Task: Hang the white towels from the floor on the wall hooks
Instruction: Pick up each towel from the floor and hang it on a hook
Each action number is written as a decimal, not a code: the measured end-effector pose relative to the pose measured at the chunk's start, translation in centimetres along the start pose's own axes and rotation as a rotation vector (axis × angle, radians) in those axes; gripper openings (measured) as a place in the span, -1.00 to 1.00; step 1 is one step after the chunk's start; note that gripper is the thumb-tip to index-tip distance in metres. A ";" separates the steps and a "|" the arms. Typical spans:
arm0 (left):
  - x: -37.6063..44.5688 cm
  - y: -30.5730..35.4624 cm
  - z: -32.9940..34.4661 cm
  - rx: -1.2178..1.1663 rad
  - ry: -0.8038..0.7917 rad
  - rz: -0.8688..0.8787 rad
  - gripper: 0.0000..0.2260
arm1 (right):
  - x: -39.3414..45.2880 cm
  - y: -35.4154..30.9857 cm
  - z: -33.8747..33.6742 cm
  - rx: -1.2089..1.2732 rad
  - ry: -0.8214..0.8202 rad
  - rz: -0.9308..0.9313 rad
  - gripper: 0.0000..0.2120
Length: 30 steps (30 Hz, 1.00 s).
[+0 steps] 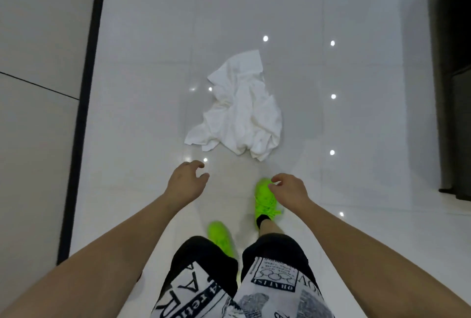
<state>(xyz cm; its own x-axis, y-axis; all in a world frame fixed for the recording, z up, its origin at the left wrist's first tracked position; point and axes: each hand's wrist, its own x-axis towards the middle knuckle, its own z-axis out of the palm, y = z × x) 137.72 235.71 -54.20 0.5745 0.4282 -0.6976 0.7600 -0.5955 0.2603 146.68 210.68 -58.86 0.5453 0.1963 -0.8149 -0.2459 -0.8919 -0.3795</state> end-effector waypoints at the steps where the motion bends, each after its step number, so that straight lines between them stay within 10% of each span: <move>1: 1.5 0.2 0.2 -0.016 -0.010 -0.012 -0.65 | 1.5 -0.4 -0.1 -0.003 -0.007 0.009 -0.68; 17: 32.2 -11.1 8.0 -0.140 -0.143 -0.176 -0.70 | 31.0 -6.4 15.8 -0.010 -0.115 0.197 -0.78; 25: 44.3 -20.0 11.6 -0.164 -0.187 -0.219 -0.67 | 46.5 -11.8 26.6 -0.186 -0.186 0.012 -0.82; 30: 48.2 -23.8 14.6 -0.166 -0.199 -0.210 -0.67 | 51.6 -12.7 32.0 -0.457 -0.287 -0.249 -0.46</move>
<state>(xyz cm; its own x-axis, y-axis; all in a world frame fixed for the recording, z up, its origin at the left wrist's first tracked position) 142.87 260.62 -103.79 0.3421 0.3790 -0.8598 0.9039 -0.3828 0.1909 152.30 245.23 -110.12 0.2885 0.4675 -0.8356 0.2665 -0.8774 -0.3989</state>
